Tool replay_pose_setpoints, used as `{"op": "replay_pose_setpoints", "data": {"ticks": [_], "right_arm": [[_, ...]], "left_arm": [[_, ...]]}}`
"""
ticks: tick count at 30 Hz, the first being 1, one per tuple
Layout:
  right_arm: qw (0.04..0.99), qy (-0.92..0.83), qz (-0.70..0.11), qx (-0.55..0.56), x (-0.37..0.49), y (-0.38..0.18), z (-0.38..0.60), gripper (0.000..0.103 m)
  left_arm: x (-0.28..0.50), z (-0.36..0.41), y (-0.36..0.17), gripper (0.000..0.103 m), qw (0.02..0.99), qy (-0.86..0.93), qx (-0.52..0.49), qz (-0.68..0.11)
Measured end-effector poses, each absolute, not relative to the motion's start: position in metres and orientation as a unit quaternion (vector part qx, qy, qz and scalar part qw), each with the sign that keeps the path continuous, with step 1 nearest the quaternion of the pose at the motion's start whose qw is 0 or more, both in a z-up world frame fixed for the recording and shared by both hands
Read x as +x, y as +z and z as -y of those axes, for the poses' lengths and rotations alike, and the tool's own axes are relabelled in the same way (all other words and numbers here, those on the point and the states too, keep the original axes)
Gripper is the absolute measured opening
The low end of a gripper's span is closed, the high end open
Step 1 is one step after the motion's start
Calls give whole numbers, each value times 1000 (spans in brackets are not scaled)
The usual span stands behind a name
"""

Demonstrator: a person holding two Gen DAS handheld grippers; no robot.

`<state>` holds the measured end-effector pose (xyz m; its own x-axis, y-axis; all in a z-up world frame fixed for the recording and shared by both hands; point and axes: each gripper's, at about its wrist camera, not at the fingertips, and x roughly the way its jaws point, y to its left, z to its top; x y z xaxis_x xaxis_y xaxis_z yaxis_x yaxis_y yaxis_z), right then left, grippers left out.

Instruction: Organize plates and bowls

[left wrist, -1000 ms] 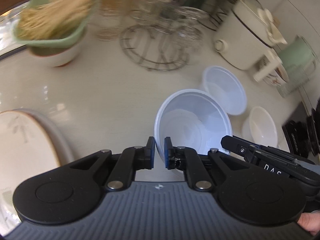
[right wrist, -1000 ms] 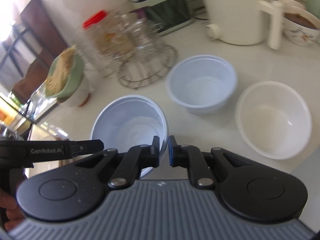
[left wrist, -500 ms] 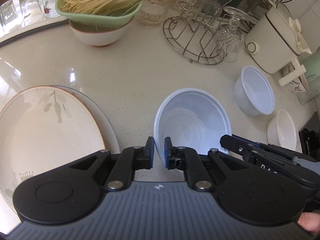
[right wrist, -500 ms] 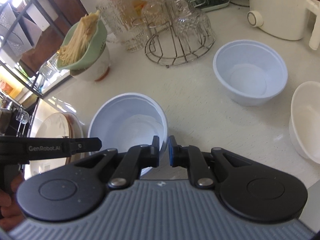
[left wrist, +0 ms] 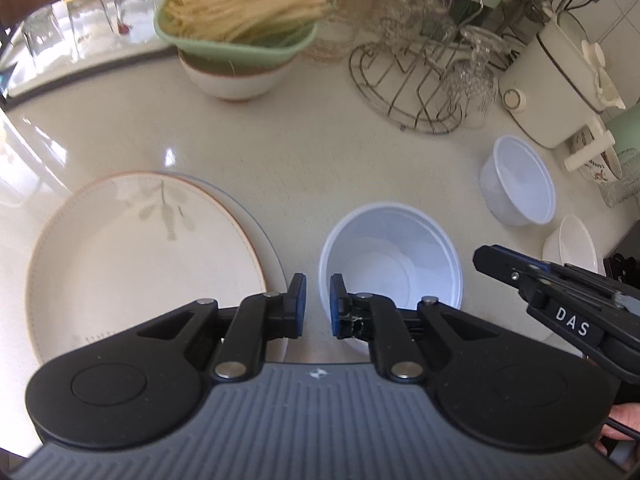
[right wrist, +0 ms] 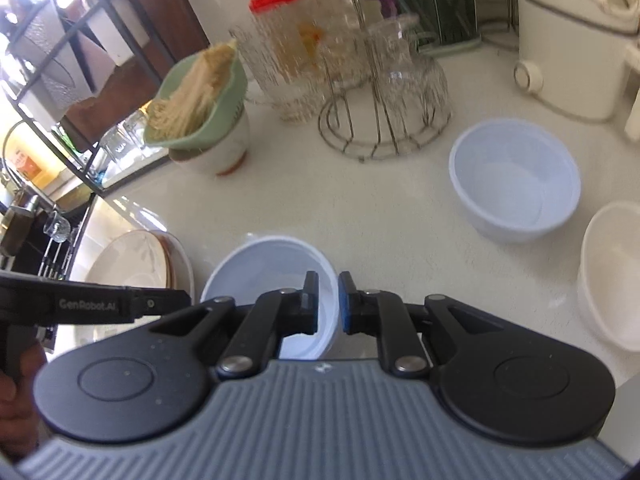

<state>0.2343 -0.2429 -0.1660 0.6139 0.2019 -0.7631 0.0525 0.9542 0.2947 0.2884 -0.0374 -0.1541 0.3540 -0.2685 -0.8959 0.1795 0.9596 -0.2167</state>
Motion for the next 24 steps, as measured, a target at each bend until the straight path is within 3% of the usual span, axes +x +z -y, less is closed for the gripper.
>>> {"op": "replay_pose_setpoints", "data": {"ticks": [11,24], "right_arm": [[915,36,-380,132,221,-121,257,14],[934,30,-340,111,192,-89,283,14]], "left_arm": [[274,61,-95,13,868,-148,-15,-474],[243,87,-60,13,880,-146,-41,-449]]}}
